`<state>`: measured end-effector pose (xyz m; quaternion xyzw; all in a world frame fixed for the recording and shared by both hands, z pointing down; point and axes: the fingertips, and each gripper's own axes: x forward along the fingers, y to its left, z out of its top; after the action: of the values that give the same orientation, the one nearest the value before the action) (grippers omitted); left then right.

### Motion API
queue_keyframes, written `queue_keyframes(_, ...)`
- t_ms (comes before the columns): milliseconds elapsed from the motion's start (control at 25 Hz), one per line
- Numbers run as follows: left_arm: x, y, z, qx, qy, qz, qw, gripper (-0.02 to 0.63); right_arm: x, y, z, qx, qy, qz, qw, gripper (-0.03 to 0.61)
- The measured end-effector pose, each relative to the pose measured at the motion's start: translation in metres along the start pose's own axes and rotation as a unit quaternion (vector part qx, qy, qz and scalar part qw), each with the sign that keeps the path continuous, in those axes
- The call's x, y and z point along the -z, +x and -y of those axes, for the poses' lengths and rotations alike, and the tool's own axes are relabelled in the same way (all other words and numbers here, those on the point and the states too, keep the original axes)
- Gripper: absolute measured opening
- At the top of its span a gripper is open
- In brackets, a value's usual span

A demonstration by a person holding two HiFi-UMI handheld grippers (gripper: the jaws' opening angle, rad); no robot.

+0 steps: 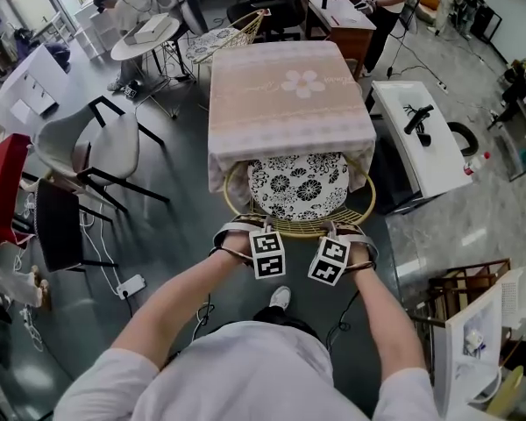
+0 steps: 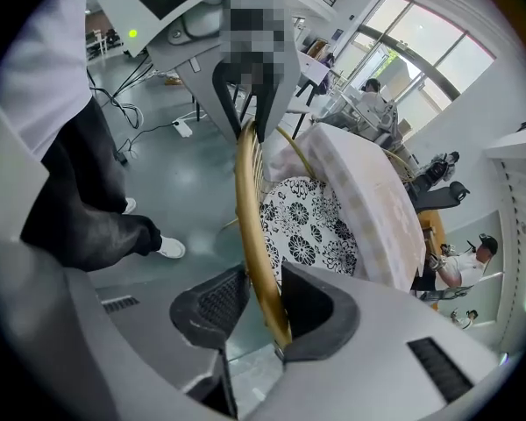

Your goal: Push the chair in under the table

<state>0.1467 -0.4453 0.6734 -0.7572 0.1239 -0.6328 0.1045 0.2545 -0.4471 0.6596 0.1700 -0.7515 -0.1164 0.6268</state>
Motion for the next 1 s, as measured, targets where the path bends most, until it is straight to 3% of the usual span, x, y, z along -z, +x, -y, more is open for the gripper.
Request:
queue_keyframes(200, 0.0, 0.0, 0.002, 0.001, -0.007, 0.007, 1.0, 0.086, 0.0, 0.003, -0.001, -0.006, -0.001, 0.002, 1.0, 0.104)
queue_keyframes(360, 0.004, -0.001, 0.003, 0.007, -0.046, 0.021, 0.9987, 0.099, -0.003, 0.003, 0.002, -0.002, 0.009, -0.006, 1.0, 0.164)
queue_keyframes(520, 0.003, -0.008, 0.006, -0.002, -0.077, 0.045, 0.996, 0.121, -0.01, -0.005, -0.001, 0.02, 0.024, 0.009, 0.999, 0.164)
queue_keyframes(800, -0.002, -0.04, 0.009, -0.017, -0.136, 0.106, 0.9849, 0.123, -0.039, -0.035, -0.007, 0.038, 0.109, 0.053, 0.992, 0.163)
queue_keyframes(1000, -0.002, -0.071, 0.013, -0.025, -0.173, 0.149, 0.9732, 0.123, -0.057, -0.049, -0.014, 0.05, 0.204, 0.072, 0.975, 0.122)
